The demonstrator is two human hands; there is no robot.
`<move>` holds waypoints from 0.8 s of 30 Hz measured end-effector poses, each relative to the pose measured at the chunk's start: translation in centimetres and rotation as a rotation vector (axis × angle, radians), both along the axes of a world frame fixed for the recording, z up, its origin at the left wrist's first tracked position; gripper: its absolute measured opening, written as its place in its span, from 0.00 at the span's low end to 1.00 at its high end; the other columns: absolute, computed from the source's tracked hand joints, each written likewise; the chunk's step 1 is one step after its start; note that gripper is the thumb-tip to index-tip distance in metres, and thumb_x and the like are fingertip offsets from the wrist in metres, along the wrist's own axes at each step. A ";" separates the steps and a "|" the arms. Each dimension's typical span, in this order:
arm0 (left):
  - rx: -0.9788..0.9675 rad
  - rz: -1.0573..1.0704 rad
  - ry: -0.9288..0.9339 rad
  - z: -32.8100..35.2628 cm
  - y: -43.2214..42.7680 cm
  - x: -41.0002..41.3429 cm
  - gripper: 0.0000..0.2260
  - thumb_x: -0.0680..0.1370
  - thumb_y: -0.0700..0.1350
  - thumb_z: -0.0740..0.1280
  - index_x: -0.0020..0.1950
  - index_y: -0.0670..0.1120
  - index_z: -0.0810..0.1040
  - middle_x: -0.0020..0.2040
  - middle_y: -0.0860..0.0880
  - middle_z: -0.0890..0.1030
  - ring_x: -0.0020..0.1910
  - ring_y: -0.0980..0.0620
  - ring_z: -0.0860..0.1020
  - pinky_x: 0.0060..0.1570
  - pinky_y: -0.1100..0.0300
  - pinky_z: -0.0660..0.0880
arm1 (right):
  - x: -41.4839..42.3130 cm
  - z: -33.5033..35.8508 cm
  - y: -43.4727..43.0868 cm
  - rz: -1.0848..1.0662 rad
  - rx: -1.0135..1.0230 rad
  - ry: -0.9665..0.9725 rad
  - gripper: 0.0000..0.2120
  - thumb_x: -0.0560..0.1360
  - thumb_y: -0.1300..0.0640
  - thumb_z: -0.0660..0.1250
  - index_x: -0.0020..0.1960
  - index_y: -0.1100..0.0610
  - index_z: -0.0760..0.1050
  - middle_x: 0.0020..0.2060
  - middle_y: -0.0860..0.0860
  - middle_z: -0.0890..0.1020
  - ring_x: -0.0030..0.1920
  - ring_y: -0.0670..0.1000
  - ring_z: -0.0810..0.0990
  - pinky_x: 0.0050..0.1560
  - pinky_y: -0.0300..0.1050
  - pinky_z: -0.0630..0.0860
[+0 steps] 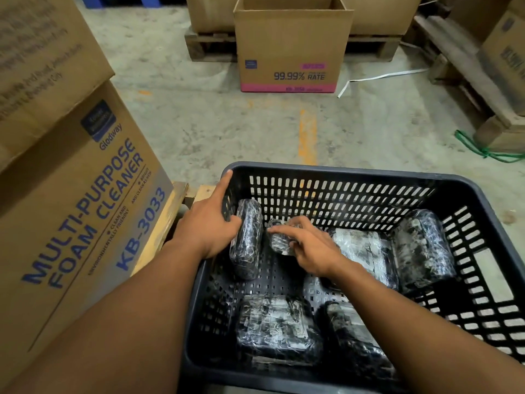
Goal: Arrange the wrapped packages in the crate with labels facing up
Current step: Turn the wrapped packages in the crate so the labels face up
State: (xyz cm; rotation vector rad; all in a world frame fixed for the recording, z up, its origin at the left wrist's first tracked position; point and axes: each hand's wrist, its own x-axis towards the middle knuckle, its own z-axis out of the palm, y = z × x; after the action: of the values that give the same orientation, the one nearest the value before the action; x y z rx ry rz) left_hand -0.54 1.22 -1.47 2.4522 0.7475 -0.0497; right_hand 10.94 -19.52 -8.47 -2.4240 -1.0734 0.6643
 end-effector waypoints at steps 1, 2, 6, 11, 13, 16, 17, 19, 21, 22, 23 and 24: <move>0.003 -0.001 0.006 0.0 0.0 0.0 0.42 0.78 0.52 0.64 0.79 0.72 0.37 0.43 0.46 0.81 0.41 0.43 0.81 0.46 0.42 0.81 | 0.3 0.1 0.0 -0.003 0.011 -0.047 0.34 0.80 0.67 0.62 0.73 0.32 0.68 0.77 0.49 0.64 0.55 0.46 0.73 0.56 0.47 0.76; 0.007 -0.001 0.010 0.0 0.0 0.0 0.42 0.78 0.52 0.64 0.79 0.72 0.37 0.43 0.46 0.80 0.41 0.43 0.81 0.46 0.42 0.81 | 0.7 0.2 0.0 -0.009 0.022 -0.093 0.35 0.79 0.68 0.62 0.73 0.32 0.68 0.77 0.50 0.64 0.52 0.46 0.74 0.50 0.45 0.77; 0.018 0.003 0.025 0.0 -0.1 0.1 0.43 0.78 0.52 0.64 0.79 0.73 0.36 0.42 0.47 0.80 0.41 0.44 0.81 0.46 0.42 0.81 | 1.7 -0.1 0.0 0.036 -0.034 -0.200 0.30 0.83 0.60 0.61 0.75 0.30 0.63 0.77 0.53 0.64 0.63 0.52 0.73 0.63 0.52 0.75; 0.030 0.015 0.037 0.0 0.0 0.2 0.43 0.77 0.52 0.64 0.78 0.74 0.34 0.44 0.47 0.82 0.43 0.43 0.81 0.47 0.42 0.81 | 0.8 -0.9 0.5 0.178 -0.212 -0.335 0.36 0.81 0.47 0.65 0.79 0.28 0.47 0.80 0.57 0.64 0.75 0.59 0.67 0.74 0.60 0.66; 0.054 0.010 0.047 -0.1 0.0 0.2 0.44 0.78 0.52 0.64 0.78 0.73 0.34 0.43 0.48 0.81 0.42 0.45 0.80 0.42 0.46 0.80 | 0.5 -0.7 0.4 0.136 -0.170 -0.344 0.38 0.82 0.59 0.63 0.79 0.29 0.49 0.78 0.57 0.67 0.72 0.58 0.70 0.72 0.58 0.69; 0.118 -0.027 0.083 -0.3 -0.3 0.5 0.45 0.78 0.54 0.65 0.80 0.68 0.33 0.49 0.47 0.80 0.46 0.45 0.80 0.43 0.47 0.79 | 1.1 0.8 -0.1 -0.012 -0.067 -0.195 0.36 0.80 0.59 0.66 0.78 0.30 0.57 0.73 0.54 0.72 0.66 0.54 0.74 0.67 0.54 0.75; 0.176 -0.040 0.118 -0.2 -0.3 0.6 0.45 0.78 0.55 0.65 0.82 0.65 0.33 0.58 0.44 0.79 0.55 0.42 0.79 0.52 0.44 0.79 | 1.5 1.5 -0.4 -0.101 -0.009 -0.091 0.35 0.80 0.58 0.67 0.77 0.32 0.60 0.70 0.53 0.73 0.64 0.53 0.75 0.65 0.54 0.77; 0.386 -0.080 0.190 0.1 -0.5 0.6 0.43 0.78 0.58 0.64 0.84 0.59 0.38 0.78 0.39 0.65 0.78 0.37 0.63 0.75 0.38 0.65 | 2.4 3.0 -1.1 -0.250 0.131 0.137 0.31 0.79 0.59 0.68 0.76 0.35 0.65 0.68 0.52 0.73 0.59 0.54 0.79 0.59 0.56 0.82; 0.534 -0.162 0.172 0.5 -1.1 0.8 0.40 0.78 0.61 0.63 0.85 0.58 0.44 0.85 0.41 0.51 0.84 0.38 0.46 0.81 0.38 0.48 | 3.0 4.5 -1.8 -0.346 0.252 0.333 0.29 0.79 0.61 0.68 0.74 0.38 0.70 0.66 0.54 0.74 0.52 0.57 0.84 0.51 0.57 0.86; 0.540 -0.206 0.119 0.8 -1.6 1.0 0.39 0.78 0.62 0.62 0.85 0.58 0.47 0.85 0.42 0.50 0.84 0.39 0.45 0.82 0.39 0.45 | 3.2 5.3 -2.3 -0.390 0.317 0.405 0.28 0.78 0.61 0.69 0.72 0.38 0.72 0.64 0.55 0.74 0.51 0.58 0.85 0.49 0.57 0.87; 0.507 -0.241 0.063 1.1 -2.4 1.3 0.38 0.78 0.62 0.62 0.85 0.57 0.51 0.85 0.42 0.52 0.84 0.41 0.47 0.82 0.40 0.45 | 3.5 6.0 -2.8 -0.429 0.387 0.459 0.26 0.78 0.62 0.70 0.70 0.39 0.75 0.63 0.56 0.75 0.50 0.59 0.86 0.47 0.56 0.87; 0.437 -0.251 0.012 1.3 -3.3 1.7 0.36 0.79 0.63 0.62 0.85 0.57 0.54 0.84 0.42 0.57 0.84 0.42 0.52 0.82 0.41 0.48 | 3.7 6.6 -3.3 -0.464 0.461 0.508 0.25 0.77 0.63 0.70 0.67 0.39 0.77 0.62 0.57 0.76 0.48 0.59 0.86 0.45 0.54 0.87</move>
State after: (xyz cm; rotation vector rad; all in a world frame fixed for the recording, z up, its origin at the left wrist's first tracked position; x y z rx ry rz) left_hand 1.15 -2.07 -0.16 2.9545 0.4872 0.0052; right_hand 14.65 -22.85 -1.83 -1.8569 -0.3811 0.7178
